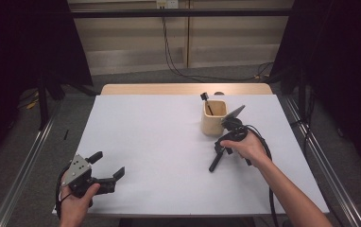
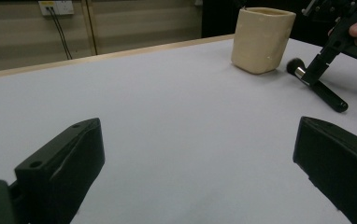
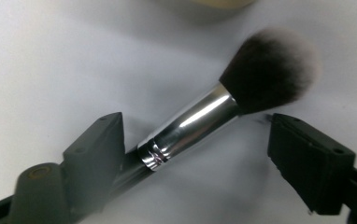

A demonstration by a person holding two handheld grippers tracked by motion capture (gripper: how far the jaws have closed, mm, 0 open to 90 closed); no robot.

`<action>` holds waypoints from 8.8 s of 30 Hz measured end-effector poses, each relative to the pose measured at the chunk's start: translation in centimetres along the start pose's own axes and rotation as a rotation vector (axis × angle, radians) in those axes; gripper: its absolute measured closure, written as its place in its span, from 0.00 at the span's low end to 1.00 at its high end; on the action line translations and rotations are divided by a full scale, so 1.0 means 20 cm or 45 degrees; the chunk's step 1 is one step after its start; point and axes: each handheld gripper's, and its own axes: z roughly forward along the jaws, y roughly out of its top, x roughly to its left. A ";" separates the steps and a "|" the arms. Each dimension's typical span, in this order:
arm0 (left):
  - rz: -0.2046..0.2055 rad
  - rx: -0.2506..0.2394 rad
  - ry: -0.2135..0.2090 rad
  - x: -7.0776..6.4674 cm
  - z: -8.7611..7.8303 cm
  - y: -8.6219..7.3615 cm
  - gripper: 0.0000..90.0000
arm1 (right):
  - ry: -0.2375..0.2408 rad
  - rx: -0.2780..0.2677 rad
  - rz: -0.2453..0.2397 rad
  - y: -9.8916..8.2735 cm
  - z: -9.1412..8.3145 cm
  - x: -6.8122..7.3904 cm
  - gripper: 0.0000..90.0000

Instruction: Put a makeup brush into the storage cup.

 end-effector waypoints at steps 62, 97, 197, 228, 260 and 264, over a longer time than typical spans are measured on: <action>-0.023 0.007 0.010 0.01 0.00 -0.01 0.02 | 0.023 -0.188 0.029 -0.14 -0.11 -0.13 0.80; -0.019 -0.007 0.029 0.01 -0.02 0.00 0.02 | 0.189 -0.762 -0.063 -0.39 -0.22 -0.17 0.80; -0.051 -0.056 0.022 0.01 -0.02 0.00 0.03 | 0.262 -1.500 -0.318 -0.04 -0.54 -0.06 0.80; -0.049 -0.051 0.019 0.01 -0.02 0.00 0.03 | 0.218 -1.468 -0.298 0.22 -0.48 -0.02 0.80; -0.058 -0.052 0.020 0.01 -0.02 0.00 0.03 | 0.195 -1.420 -0.277 0.19 -0.32 -0.08 0.80; -0.049 -0.050 0.019 0.01 -0.02 0.00 0.03 | 0.200 -1.423 -0.272 0.19 -0.31 -0.08 0.80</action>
